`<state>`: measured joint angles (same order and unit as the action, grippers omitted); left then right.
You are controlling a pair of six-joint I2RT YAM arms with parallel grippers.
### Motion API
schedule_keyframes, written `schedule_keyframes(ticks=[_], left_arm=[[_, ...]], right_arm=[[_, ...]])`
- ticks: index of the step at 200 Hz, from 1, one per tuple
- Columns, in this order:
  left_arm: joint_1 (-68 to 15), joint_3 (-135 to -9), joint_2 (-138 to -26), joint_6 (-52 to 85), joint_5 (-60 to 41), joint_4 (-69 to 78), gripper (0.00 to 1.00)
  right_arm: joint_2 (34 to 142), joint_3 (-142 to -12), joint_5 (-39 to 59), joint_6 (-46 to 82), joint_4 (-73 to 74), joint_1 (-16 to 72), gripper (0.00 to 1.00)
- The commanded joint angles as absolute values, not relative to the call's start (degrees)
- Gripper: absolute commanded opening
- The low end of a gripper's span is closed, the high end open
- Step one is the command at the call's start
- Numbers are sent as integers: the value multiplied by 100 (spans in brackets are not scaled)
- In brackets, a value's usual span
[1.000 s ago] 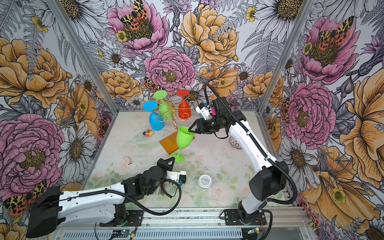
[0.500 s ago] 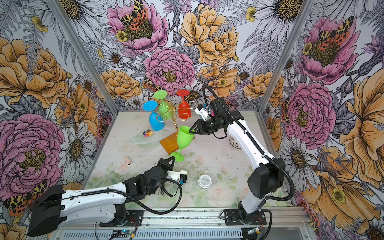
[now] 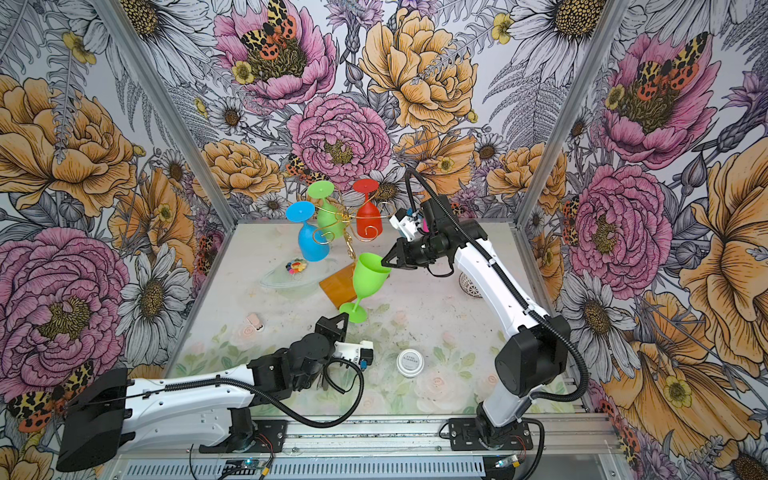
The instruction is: Take the wine glass off the wine glass rack
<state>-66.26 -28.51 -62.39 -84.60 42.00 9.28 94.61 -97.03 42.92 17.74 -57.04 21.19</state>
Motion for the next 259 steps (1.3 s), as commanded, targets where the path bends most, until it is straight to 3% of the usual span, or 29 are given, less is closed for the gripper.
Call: schedule_keyframes(ticks=[1,65,104,149,259], left_arm=[[-6671,-2800,-6273,-8435,4307,1195,0],[-6671,-2734,-6279,-8365,4250,1182,11],[-6715,-2819,-6337,-8301,4265,1143,16],[-6758,-2841,-6368,-8000,4185,1133,29],[-6797,-3446,-6112,-5424,3923,449,52]], right_arm=[[9505,-9809,4281,1633,-5749,2177,8],[9531,-9833,4236,1582,-5766,2178,0],[9528,-9866,4008,1524,-5766,2165,0],[9445,-9957,3384,1460,-5766,2153,0],[9264,-10028,1561,1225,-5727,2176,0]])
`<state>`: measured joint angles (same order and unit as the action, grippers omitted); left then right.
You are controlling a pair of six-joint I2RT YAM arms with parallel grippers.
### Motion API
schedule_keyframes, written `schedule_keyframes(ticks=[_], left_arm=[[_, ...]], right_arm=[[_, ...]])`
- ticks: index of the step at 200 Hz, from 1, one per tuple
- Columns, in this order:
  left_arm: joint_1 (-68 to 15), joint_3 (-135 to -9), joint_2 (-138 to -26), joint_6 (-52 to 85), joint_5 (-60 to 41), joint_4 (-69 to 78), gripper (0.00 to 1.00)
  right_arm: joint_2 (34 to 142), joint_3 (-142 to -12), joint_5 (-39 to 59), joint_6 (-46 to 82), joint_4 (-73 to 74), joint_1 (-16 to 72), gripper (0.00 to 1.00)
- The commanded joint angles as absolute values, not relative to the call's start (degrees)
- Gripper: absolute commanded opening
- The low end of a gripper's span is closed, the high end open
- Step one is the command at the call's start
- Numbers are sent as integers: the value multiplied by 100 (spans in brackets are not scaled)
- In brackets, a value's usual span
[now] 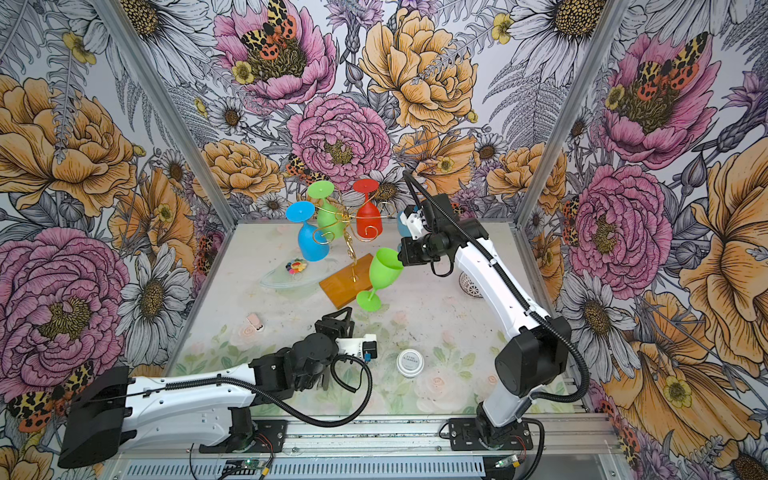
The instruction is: Take the wine glass off the wine glass rack
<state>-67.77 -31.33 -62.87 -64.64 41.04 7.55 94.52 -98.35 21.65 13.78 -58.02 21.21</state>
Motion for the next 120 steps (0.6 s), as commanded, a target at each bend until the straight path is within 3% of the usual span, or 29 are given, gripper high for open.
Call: schedule_keyframes(ticks=[1,49,81,120], left_arm=[[-6796,-3455,-6110,-5397,3926,440,53],[-6569,-3898,-5829,-3956,4109,-130,58],[-6054,-4303,-5603,-2729,3909,-833,65],[-5292,-4571,-5239,-1575,3307,-1407,65]], right_arm=[[9264,-10028,1549,1223,-5729,2178,0],[9387,-10004,947,1156,-5656,2178,0],[9433,-9845,653,1149,-5399,2164,0],[9514,-9677,283,1213,-5033,2163,0]])
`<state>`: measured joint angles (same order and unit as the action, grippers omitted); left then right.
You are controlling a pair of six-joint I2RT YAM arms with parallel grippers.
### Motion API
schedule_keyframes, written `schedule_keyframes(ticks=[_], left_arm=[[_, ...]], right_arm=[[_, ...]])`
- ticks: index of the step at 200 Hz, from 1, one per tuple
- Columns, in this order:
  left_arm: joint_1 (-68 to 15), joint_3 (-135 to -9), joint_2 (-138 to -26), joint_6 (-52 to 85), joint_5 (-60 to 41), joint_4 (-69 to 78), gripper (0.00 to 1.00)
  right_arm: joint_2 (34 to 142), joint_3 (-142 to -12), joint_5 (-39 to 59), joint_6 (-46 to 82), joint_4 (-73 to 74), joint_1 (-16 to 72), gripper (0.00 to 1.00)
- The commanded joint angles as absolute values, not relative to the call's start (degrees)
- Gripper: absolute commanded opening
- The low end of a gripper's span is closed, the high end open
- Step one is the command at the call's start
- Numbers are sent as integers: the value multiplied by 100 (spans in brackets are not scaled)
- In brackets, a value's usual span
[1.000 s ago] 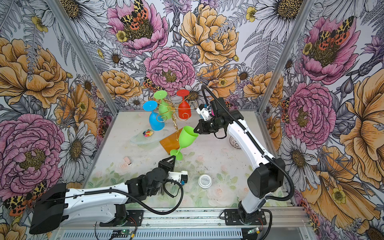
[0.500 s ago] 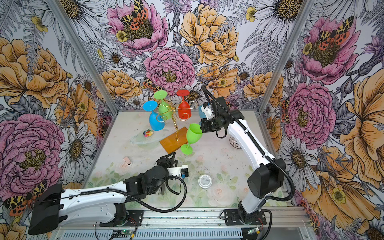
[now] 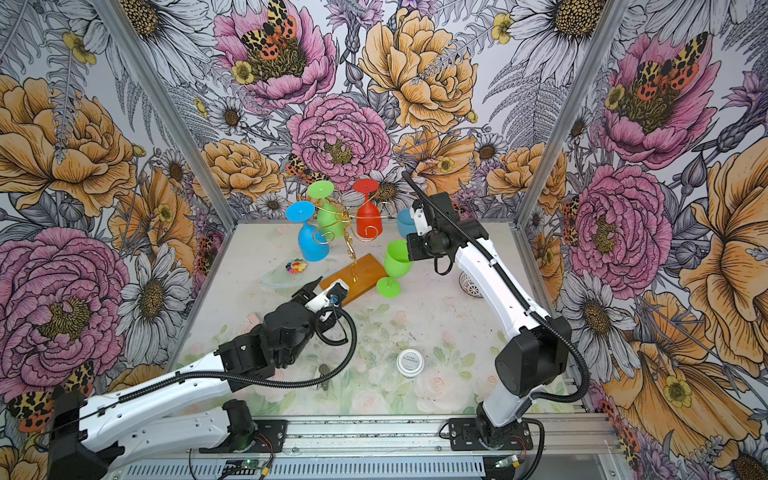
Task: Take the wine glass off the wine glass rack
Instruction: 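Open the left gripper and withdraw it while the right gripper holds the green glass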
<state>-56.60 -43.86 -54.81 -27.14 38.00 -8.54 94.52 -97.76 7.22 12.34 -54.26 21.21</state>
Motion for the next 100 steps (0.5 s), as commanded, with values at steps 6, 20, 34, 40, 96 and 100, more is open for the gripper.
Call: schedule_keyframes(ticks=[6,20,34,40,96,100], left_arm=[[-5182,-4601,-5175,-1412,3206,-1489,66],[-4897,-4700,-5082,-1045,2965,-1674,66],[-4621,-4820,-5045,-724,2730,-1869,67],[-4518,-4865,-5036,-606,2631,-1936,67],[-3664,-4972,-5054,-101,1814,-2057,73],[-3601,-4966,-5054,-78,1768,-2046,73]], right_arm=[[9531,-9669,180,1208,-4995,2163,0],[9571,-9653,-94,1191,-4919,2163,0],[9611,-9642,-315,1187,-4849,2156,0],[9628,-9634,-381,1178,-4822,2168,0],[9857,-9659,-661,1082,-4707,2162,0],[9875,-9659,-696,1069,-4698,2155,0]])
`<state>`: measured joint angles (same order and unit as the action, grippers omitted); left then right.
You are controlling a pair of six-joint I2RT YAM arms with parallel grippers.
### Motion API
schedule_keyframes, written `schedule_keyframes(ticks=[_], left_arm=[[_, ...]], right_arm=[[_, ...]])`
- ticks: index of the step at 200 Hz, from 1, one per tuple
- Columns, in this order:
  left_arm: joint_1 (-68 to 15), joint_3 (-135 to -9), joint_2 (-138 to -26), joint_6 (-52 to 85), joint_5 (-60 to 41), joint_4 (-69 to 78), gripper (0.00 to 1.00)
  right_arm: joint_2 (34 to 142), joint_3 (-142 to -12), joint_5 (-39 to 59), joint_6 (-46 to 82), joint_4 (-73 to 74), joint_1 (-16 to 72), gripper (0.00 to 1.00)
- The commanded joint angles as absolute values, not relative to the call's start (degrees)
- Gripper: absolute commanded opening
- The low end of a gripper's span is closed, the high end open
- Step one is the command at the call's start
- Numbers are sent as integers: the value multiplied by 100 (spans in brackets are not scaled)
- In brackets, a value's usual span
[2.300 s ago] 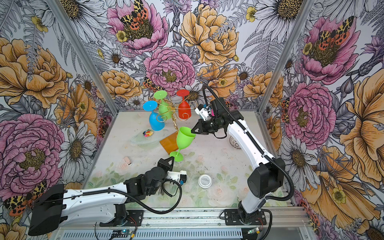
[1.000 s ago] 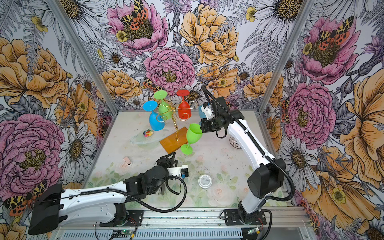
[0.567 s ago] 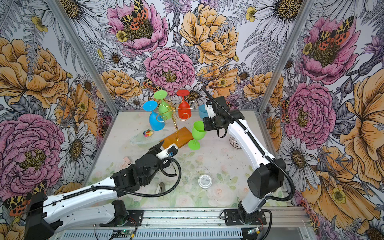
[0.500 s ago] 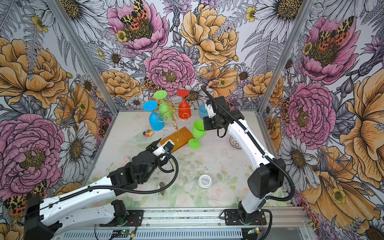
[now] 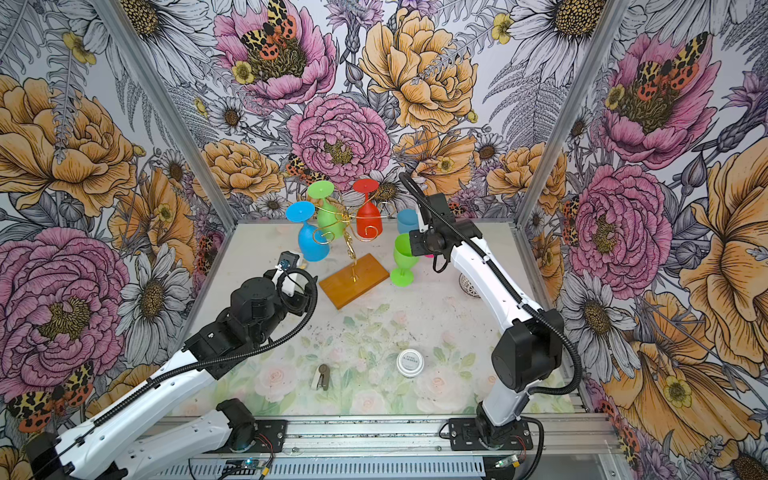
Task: Take the wine glass off the wine glass rack
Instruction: 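Open the left gripper and withdraw it while the right gripper holds the green glass, then set the green glass down beside the blue and pink glasses with the right gripper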
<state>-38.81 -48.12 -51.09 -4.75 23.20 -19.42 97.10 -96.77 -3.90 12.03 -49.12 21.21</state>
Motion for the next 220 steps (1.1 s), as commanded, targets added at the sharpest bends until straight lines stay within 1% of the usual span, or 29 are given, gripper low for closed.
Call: schedule_keyframes(ticks=[1,17,40,53,56,85,138,220], left_arm=[[-3585,-4966,-5054,-74,1758,-2047,73],[-3310,-4958,-5058,46,1608,-1995,74],[-2915,-4915,-5045,179,1258,-1934,79],[-2739,-4907,-5054,263,1239,-1934,81],[-2696,-4905,-5054,276,1074,-1931,81],[-2391,-4902,-5104,406,943,-1930,82],[-2095,-4892,-5143,545,845,-1866,82],[-1941,-4852,-5139,597,703,-1775,83]], right_arm=[[9877,-9659,-704,1066,-4700,2154,0],[9947,-9668,-838,1031,-4680,2154,0],[10054,-9670,-963,995,-4641,2155,0],[10121,-9677,-1014,976,-4601,2146,0],[10144,-9686,-1011,968,-4593,2149,0],[10319,-9753,-995,993,-4521,2097,0],[10729,-10038,-859,1070,-4352,1976,0],[11273,-10524,-715,1123,-4315,1851,0]])
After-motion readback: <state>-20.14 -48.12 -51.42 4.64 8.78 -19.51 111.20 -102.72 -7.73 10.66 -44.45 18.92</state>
